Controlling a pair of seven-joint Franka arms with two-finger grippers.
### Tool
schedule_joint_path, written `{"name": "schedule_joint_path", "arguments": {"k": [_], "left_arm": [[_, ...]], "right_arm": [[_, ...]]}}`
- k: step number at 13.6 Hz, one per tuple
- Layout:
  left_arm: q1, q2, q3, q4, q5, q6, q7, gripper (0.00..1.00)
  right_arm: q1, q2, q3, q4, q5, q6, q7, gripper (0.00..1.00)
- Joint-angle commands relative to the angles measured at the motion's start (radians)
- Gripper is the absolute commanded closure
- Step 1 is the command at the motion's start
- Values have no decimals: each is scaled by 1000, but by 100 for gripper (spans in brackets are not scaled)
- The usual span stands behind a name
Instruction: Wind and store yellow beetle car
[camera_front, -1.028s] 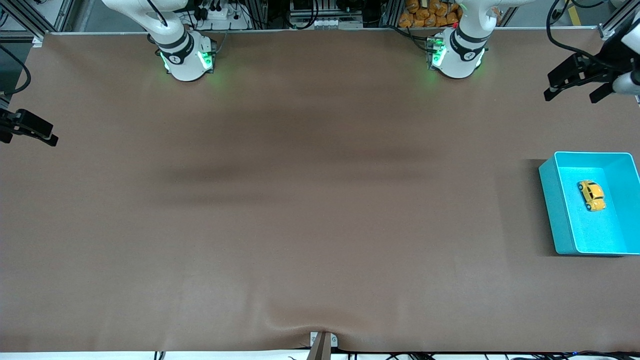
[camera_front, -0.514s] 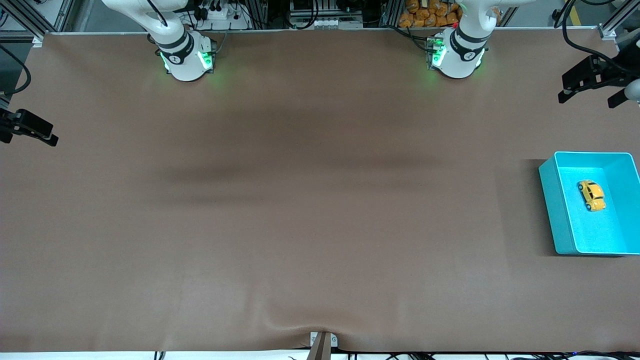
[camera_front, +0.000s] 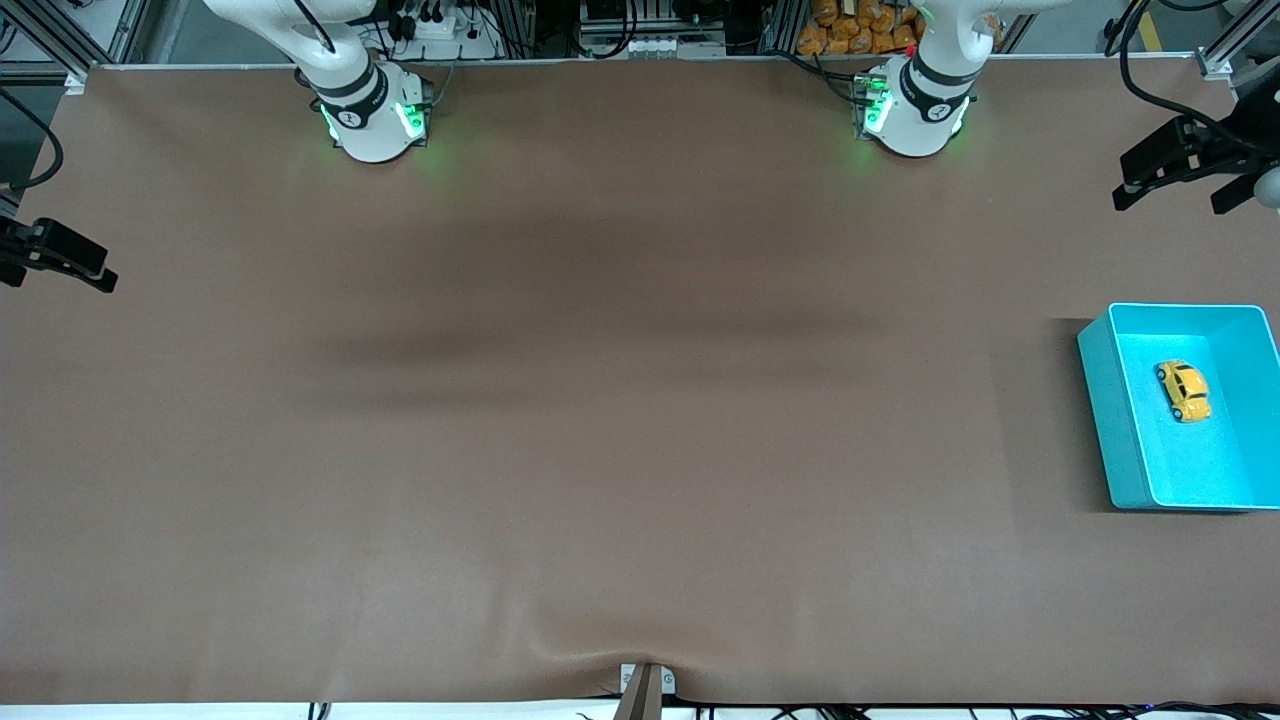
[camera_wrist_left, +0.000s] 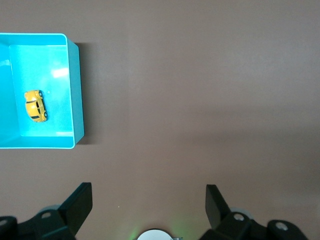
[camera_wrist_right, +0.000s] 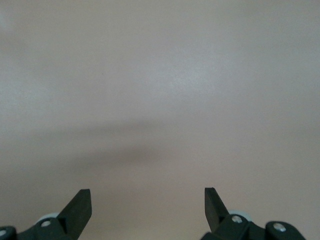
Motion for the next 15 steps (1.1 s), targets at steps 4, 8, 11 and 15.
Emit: {"name": "schedule_joint_path", "arguments": {"k": [4, 8, 11, 15], "left_arm": [[-5, 16, -9, 9, 22, 73, -41, 0], [-6, 16, -10, 8, 51, 41, -32, 0], [-6, 16, -45, 8, 78, 21, -23, 0], [0, 16, -45, 2, 77, 19, -15, 0]], "right_arm": [[-4, -4, 7, 7, 13, -5, 11, 0], [0, -2, 9, 5, 12, -7, 11, 0], [3, -1, 10, 5, 12, -7, 11, 0], [5, -1, 10, 5, 12, -5, 10, 0]]}}
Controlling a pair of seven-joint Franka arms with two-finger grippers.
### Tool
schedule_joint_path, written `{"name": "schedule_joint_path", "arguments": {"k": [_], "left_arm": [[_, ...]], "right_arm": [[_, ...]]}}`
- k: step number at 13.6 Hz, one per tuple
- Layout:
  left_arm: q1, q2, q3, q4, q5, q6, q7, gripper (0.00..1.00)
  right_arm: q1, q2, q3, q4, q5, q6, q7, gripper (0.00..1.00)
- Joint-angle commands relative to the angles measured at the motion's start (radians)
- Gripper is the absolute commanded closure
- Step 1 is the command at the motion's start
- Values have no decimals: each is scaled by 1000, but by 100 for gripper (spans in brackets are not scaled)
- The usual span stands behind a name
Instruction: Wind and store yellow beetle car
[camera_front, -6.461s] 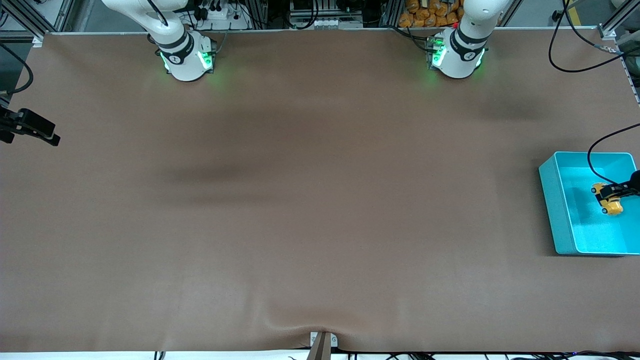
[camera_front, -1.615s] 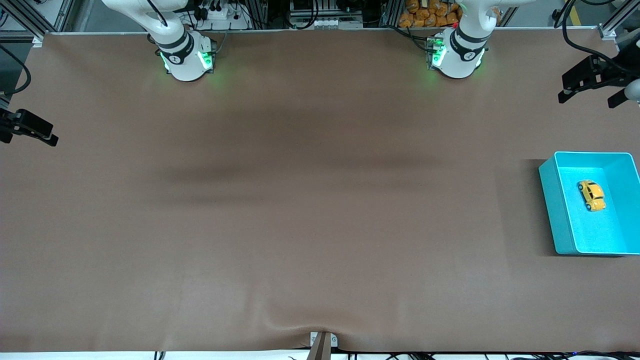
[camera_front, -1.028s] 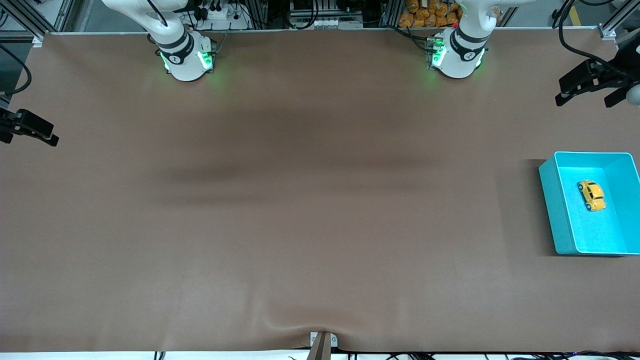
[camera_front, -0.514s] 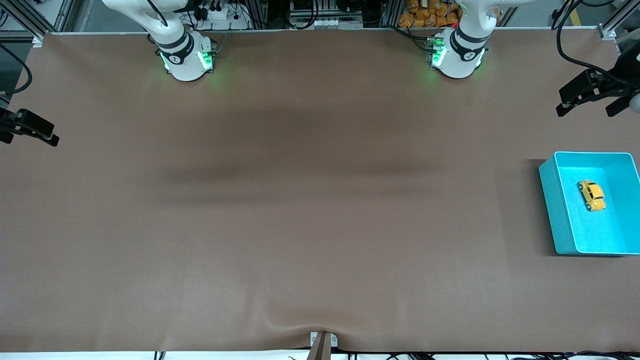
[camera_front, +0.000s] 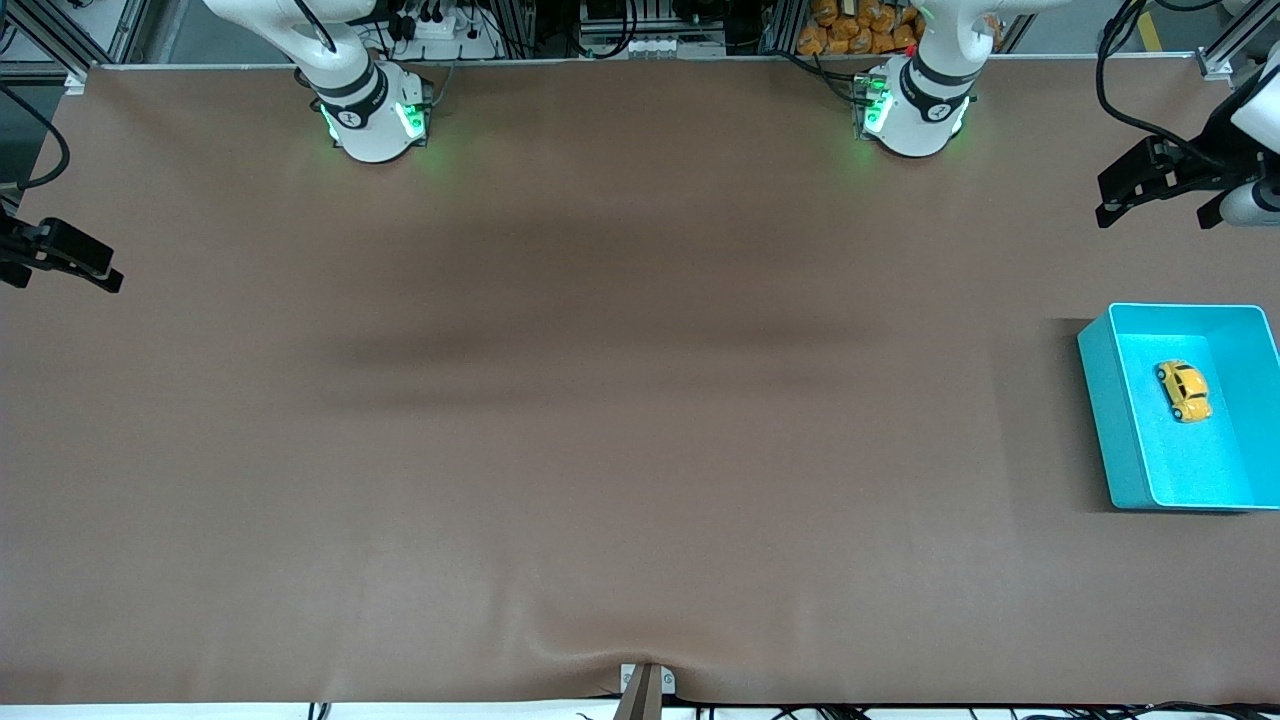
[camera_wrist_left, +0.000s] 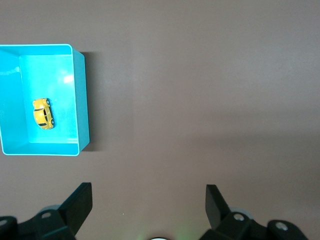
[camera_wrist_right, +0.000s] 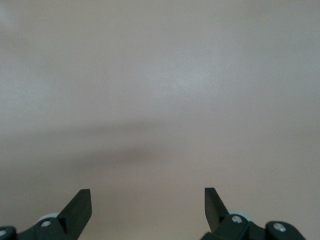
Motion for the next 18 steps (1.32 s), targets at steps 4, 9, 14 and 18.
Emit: {"name": "schedule_joint_path", "arguments": {"k": [4, 9, 14, 18], "left_arm": [[9, -1, -1, -3, 24, -28, 35, 0], [9, -1, 1, -3, 24, -29, 43, 0], [9, -1, 1, -3, 24, -29, 43, 0], [9, -1, 1, -3, 24, -29, 41, 0]], "right_arm": [[4, -1, 3, 4, 11, -5, 11, 0], [4, 4, 3, 4, 11, -5, 11, 0], [4, 10, 3, 3, 11, 1, 13, 0], [4, 10, 3, 1, 12, 2, 13, 0]]}}
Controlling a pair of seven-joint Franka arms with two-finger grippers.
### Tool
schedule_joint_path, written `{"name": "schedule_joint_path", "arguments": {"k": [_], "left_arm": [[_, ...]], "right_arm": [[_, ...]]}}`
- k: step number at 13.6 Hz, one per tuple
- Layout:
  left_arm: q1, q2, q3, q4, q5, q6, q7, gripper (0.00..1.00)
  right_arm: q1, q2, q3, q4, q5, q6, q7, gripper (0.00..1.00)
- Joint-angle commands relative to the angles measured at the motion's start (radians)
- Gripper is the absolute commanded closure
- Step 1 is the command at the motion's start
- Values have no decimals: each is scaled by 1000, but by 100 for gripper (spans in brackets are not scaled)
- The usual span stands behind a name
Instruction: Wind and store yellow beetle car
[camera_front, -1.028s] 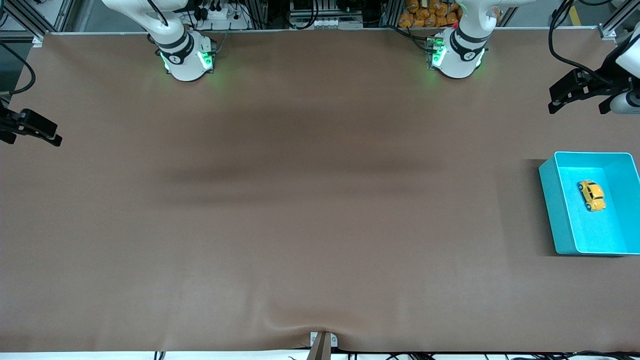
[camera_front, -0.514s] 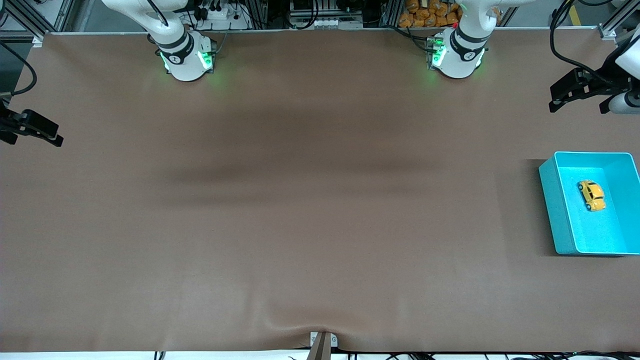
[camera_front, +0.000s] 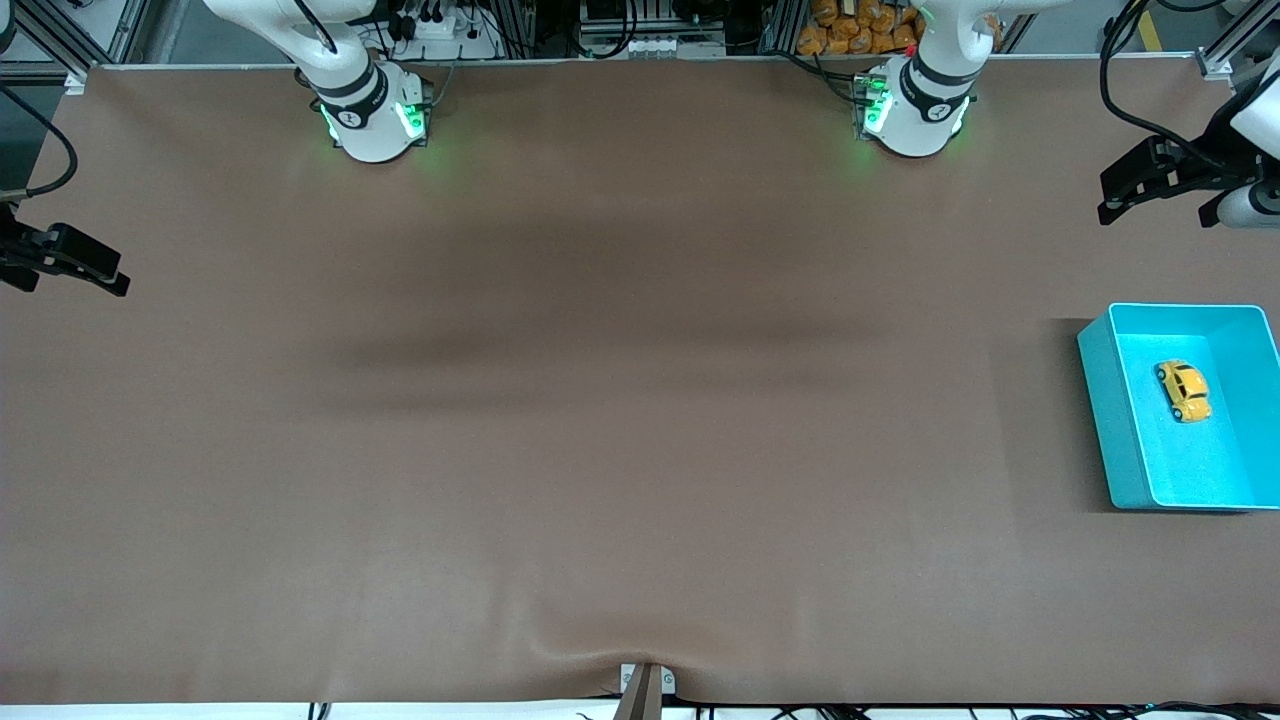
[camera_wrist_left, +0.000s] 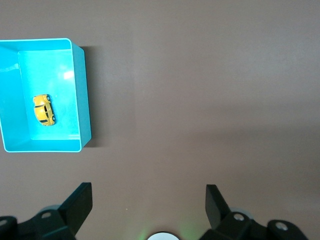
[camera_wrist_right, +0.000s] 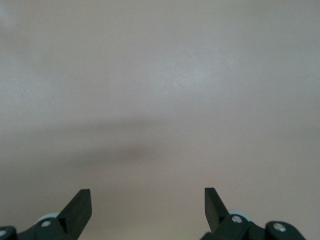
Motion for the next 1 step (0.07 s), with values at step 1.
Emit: {"name": "schedule_joint_path", "arguments": {"k": [1], "left_arm": [[2, -2, -3, 4, 23, -12, 13, 0]], "right_arm": [[3, 1, 0, 3, 12, 0, 13, 0]]}}
